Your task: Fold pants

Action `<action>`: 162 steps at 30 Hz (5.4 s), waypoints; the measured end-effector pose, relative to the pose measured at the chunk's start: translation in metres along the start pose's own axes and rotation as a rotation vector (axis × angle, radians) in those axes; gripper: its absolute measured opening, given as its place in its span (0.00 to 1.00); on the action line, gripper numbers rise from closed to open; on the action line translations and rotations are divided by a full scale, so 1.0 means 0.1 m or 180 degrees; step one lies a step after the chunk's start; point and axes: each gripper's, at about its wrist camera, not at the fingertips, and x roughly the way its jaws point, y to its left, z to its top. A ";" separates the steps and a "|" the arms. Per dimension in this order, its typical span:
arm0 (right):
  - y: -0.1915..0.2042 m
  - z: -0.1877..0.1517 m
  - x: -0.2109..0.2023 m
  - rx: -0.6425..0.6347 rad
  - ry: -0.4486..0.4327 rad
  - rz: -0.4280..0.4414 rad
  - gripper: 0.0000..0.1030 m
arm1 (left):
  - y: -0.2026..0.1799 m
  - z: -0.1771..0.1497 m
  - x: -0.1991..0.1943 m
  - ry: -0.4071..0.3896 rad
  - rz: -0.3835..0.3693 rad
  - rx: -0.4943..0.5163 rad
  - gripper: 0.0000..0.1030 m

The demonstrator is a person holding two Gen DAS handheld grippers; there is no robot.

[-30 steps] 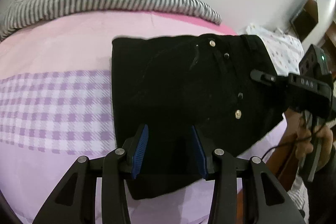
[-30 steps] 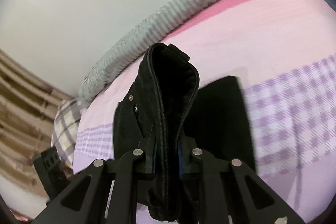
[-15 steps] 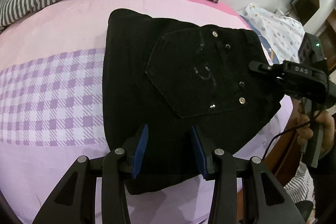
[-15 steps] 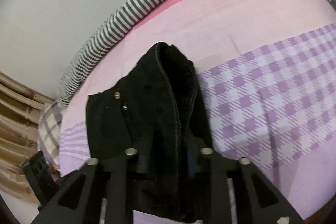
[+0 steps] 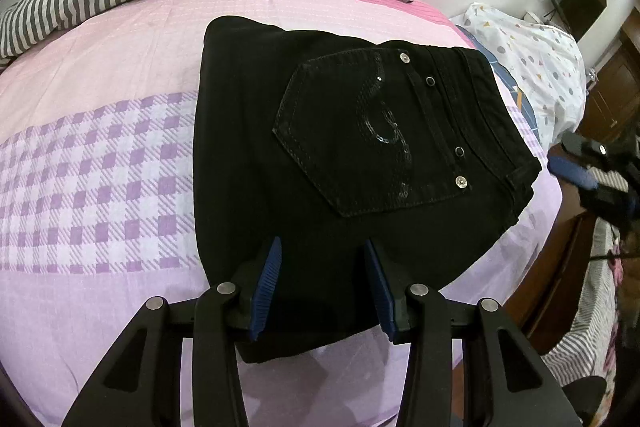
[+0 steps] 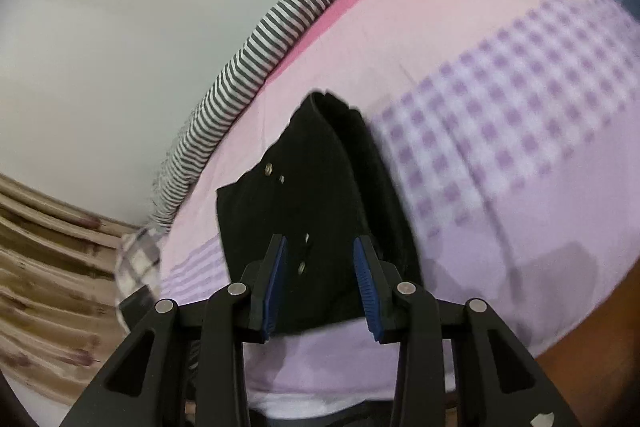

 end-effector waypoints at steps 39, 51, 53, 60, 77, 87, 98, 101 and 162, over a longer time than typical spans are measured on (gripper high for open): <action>-0.13 -0.05 0.46 0.0176 -0.0089 -0.0400 0.22 | -0.02 -0.06 -0.03 -0.0030 0.0008 -0.0010 0.44; 0.21 -0.21 0.24 -0.0148 -0.0268 -0.0582 0.11 | -0.05 -0.04 -0.04 -0.0022 0.0066 0.0084 0.44; 0.25 -0.26 0.18 -0.0140 -0.0299 -0.0587 0.11 | -0.05 -0.04 -0.07 -0.0005 0.0074 0.0121 0.44; 0.02 -0.36 0.25 0.0084 -0.0184 -0.0786 0.10 | -0.04 -0.11 -0.10 0.0090 0.0044 0.0284 0.44; 0.05 -0.13 0.13 -0.0205 0.0030 -0.0780 0.45 | 0.20 -0.02 -0.33 0.0057 -0.0282 0.0048 0.46; -0.17 0.38 0.48 -0.0427 0.0582 -0.0205 0.57 | 0.82 0.17 -0.24 0.0148 -0.0624 -0.0832 0.51; -0.40 0.47 0.80 -0.0504 0.0984 0.0257 0.57 | 1.01 0.25 0.00 0.0364 -0.0964 -0.1197 0.51; -0.39 0.50 0.88 -0.0562 0.1035 0.0349 0.58 | 1.00 0.32 0.04 0.0363 -0.1015 -0.1196 0.51; 2.30 0.26 3.53 -0.0572 0.1163 0.0601 0.21 | 3.52 0.93 -0.99 -0.0243 0.0160 -0.1218 0.19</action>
